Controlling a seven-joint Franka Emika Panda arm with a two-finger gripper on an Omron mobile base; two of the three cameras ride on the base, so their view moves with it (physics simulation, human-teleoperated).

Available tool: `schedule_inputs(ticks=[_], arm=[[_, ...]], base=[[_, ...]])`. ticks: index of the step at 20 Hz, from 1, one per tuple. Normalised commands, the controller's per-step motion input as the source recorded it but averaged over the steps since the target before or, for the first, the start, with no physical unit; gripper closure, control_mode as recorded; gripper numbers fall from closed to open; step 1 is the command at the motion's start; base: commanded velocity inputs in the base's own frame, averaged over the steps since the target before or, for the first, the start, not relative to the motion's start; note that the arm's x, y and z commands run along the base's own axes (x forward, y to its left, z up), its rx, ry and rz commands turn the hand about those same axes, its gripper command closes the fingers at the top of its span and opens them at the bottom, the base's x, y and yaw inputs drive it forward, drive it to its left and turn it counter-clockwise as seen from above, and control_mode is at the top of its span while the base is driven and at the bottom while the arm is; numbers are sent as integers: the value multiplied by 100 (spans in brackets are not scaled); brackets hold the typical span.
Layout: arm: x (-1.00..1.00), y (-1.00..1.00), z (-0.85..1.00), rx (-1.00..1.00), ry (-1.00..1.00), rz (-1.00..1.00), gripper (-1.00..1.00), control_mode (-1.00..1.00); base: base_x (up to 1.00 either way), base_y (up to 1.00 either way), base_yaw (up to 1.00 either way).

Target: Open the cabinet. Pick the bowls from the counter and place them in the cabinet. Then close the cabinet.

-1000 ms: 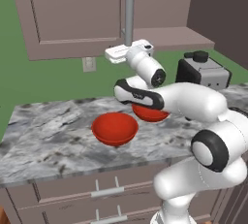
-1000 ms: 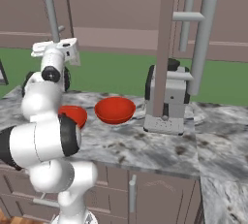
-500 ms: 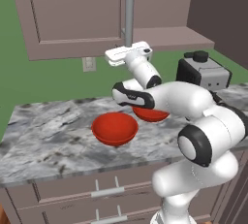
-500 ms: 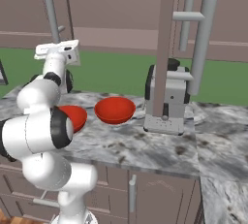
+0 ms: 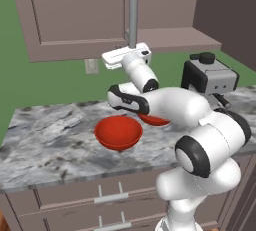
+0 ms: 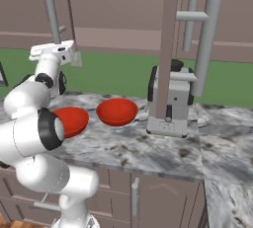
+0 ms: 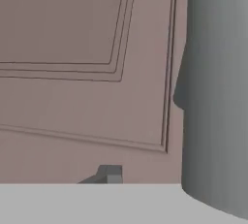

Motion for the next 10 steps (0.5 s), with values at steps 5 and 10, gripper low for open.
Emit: schedule_inputs(ticks=[5, 10], arm=[[-55, 100, 87, -9, -2, 22, 100, -100], [-96, 98, 100, -17, -28, 18, 100, -100]], base=[[0, 0, 0], [0, 0, 0]])
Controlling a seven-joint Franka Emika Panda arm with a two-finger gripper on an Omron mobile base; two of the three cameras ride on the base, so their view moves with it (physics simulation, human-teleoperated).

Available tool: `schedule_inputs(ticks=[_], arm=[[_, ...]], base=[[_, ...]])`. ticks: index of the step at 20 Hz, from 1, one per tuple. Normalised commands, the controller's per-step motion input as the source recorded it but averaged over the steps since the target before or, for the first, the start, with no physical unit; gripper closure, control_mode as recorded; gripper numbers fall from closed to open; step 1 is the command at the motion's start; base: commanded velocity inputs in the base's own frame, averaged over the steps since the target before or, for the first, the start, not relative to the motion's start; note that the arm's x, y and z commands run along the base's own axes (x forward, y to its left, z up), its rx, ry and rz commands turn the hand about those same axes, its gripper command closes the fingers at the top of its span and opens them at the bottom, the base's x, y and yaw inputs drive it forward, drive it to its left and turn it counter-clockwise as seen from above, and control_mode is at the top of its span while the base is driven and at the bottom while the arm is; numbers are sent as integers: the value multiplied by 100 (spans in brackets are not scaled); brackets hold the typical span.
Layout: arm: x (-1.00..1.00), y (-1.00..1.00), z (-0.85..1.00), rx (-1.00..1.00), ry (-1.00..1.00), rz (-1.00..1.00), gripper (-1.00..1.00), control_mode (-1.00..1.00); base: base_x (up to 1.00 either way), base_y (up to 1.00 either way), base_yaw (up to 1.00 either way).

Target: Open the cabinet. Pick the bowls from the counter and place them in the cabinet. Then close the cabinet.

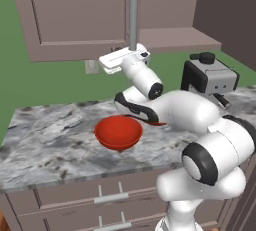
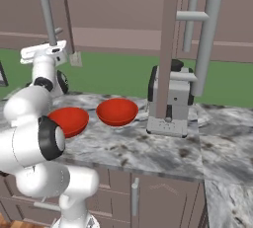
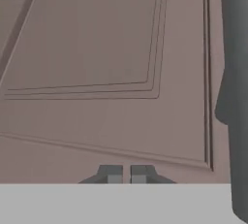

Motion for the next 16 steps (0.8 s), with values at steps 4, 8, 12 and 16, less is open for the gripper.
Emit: schedule_inputs(ticks=[4, 8, 12, 16], arm=[[-100, 94, 100, -22, -45, 11, 100, -100], [-100, 100, 100, -30, -45, 10, 100, -100], [-100, 100, 100, -37, -40, 10, 100, -100], [-100, 100, 100, -44, -44, 1, 100, -100]], base=[[0, 0, 0], [0, 0, 0], [0, 0, 0], [0, 0, 0]])
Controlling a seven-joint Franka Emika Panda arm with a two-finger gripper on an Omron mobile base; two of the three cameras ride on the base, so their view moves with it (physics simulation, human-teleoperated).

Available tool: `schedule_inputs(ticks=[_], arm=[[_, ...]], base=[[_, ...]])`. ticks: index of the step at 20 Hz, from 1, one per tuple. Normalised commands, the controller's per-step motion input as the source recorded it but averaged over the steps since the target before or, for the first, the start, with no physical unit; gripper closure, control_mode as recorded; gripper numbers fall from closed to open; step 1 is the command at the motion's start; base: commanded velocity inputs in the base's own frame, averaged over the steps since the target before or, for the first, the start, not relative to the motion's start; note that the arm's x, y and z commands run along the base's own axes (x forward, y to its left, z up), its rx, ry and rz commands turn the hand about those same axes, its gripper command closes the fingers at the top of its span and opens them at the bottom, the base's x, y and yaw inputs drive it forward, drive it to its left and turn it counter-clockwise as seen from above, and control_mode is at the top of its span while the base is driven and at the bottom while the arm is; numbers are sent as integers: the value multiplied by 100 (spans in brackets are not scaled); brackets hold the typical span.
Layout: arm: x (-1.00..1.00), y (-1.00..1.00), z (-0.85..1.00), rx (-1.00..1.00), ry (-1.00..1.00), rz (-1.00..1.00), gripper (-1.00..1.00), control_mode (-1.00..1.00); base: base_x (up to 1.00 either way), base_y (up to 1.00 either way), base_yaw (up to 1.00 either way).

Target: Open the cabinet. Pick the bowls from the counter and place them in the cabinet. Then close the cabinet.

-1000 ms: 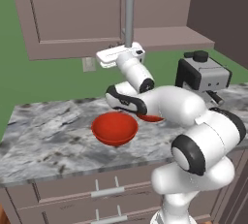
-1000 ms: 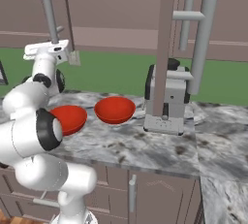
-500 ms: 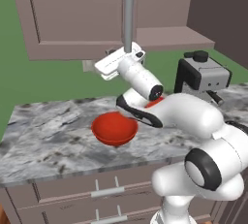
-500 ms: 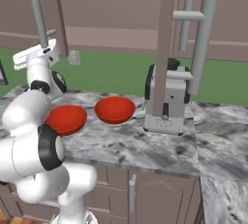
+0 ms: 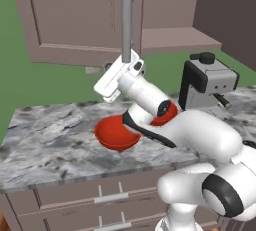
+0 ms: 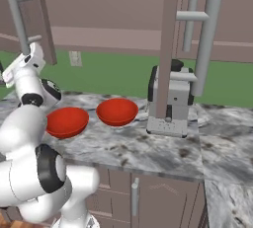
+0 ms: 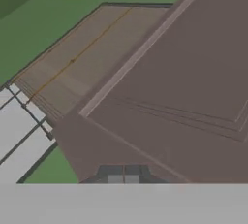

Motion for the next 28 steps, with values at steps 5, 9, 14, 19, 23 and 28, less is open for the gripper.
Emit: schedule_inputs(ticks=[5, 9, 14, 19, 23, 28], arm=[[-100, 100, 100, -49, -42, 2, 100, -100], [-100, 100, 100, -52, -36, 4, 100, -100], [-100, 100, 100, -56, -35, 4, 100, -100], [-100, 95, 92, -58, -35, 4, 100, -100], [-100, 9, 17, -34, -12, 15, -100, -100], [-100, -87, 1, -10, -23, 10, -100, -100]], base=[[0, 0, 0], [0, 0, 0], [0, 0, 0], [0, 0, 0], [0, 0, 0], [0, 0, 0]])
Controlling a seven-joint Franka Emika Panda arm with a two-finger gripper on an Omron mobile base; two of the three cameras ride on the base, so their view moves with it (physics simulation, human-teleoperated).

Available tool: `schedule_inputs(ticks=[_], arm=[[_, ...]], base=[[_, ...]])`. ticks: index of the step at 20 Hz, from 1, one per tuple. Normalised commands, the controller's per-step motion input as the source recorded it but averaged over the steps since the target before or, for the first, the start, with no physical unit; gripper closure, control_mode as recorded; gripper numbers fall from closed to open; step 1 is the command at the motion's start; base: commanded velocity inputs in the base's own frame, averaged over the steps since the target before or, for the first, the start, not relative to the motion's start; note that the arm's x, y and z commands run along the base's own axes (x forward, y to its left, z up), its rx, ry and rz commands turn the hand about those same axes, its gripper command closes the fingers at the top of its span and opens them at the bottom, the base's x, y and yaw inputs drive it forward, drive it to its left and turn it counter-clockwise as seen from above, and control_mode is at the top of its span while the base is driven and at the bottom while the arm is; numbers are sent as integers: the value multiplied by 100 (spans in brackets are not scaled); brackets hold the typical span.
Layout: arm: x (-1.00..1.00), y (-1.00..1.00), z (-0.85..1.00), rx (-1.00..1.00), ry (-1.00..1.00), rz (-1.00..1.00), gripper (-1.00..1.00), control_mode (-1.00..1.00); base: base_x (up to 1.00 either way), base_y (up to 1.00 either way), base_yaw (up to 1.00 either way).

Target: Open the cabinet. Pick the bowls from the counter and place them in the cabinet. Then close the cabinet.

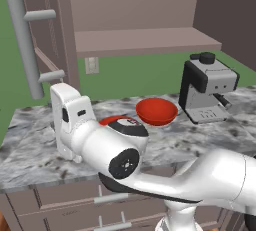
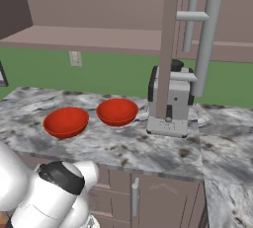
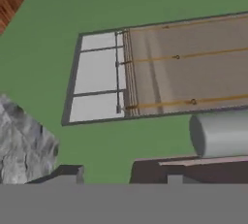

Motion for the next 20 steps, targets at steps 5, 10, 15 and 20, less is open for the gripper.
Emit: schedule_inputs(ticks=[5, 10, 15, 20], arm=[[-100, -100, 9, 0, -28, 1, -100, -100], [-100, -100, 45, 0, -27, 0, -100, -100], [-77, -100, 50, 3, -7, 2, -100, -100], [-8, -89, 74, 5, 2, 10, -100, -100]], base=[[0, 0, 0], [0, 0, 0], [0, 0, 0], [0, 0, 0]])
